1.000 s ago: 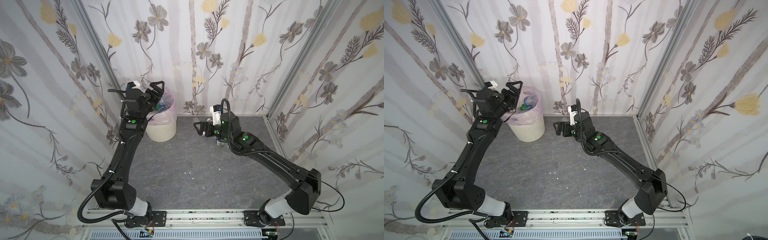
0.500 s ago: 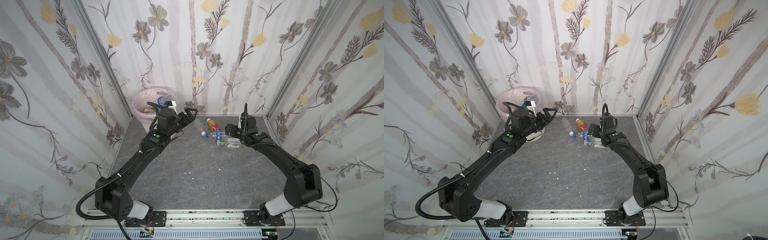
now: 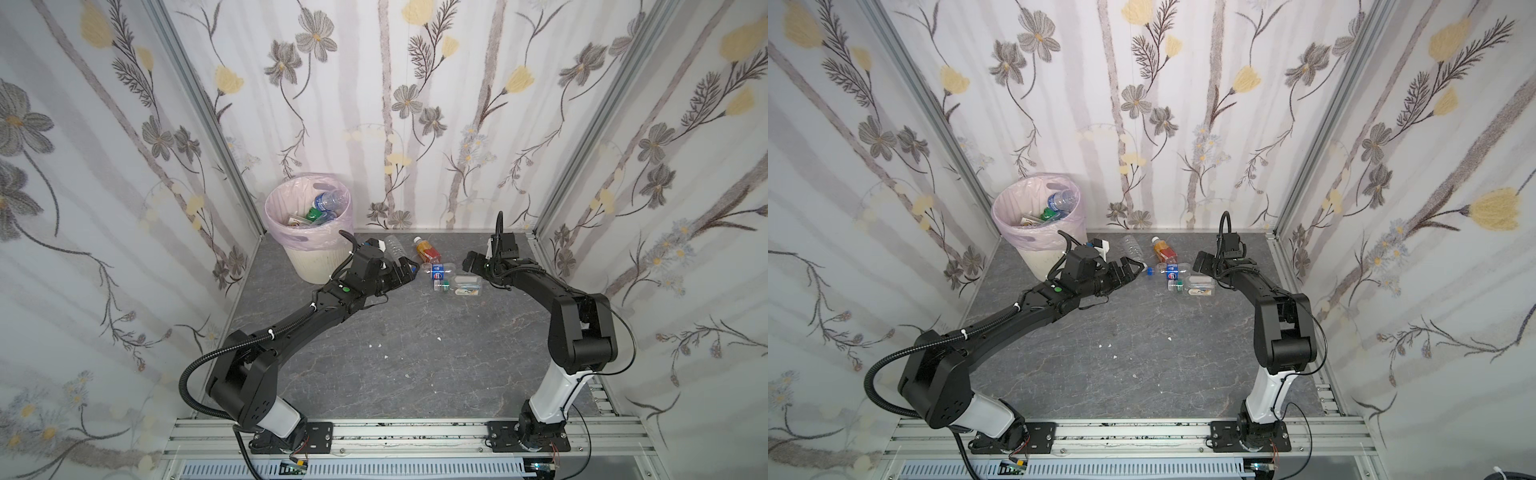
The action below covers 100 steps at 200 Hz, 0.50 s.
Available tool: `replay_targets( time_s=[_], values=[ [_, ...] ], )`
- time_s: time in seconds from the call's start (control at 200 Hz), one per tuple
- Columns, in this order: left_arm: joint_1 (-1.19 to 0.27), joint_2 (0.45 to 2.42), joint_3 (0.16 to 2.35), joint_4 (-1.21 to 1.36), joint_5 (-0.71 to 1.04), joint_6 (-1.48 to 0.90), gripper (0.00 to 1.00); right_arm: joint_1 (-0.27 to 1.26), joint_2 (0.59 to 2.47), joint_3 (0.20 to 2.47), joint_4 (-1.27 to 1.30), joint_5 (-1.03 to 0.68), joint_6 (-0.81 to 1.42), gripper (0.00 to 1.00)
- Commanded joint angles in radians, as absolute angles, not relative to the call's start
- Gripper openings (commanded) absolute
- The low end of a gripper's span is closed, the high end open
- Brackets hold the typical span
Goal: Throw the plastic bottles in the bin
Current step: 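Lower the right gripper onto the green-labelled bottle while the left returns, then close the right gripper around the green-labelled bottle's body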
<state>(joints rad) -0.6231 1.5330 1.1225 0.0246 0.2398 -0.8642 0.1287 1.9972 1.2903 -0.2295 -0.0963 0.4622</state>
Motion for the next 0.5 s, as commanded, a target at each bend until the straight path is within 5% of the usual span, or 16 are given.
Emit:
replay_targets(
  time_s=[0.0, 0.495],
  values=[
    [-0.631, 1.540, 1.106, 0.051, 0.226, -0.875, 1.00, 0.133, 2.017, 1.285, -0.214, -0.159, 0.457, 1.00],
    [-0.632, 1.500, 1.031, 0.052, 0.152, -0.902, 1.00, 0.208, 1.831, 0.966, -0.091, -0.233, 0.508, 1.00]
  ],
)
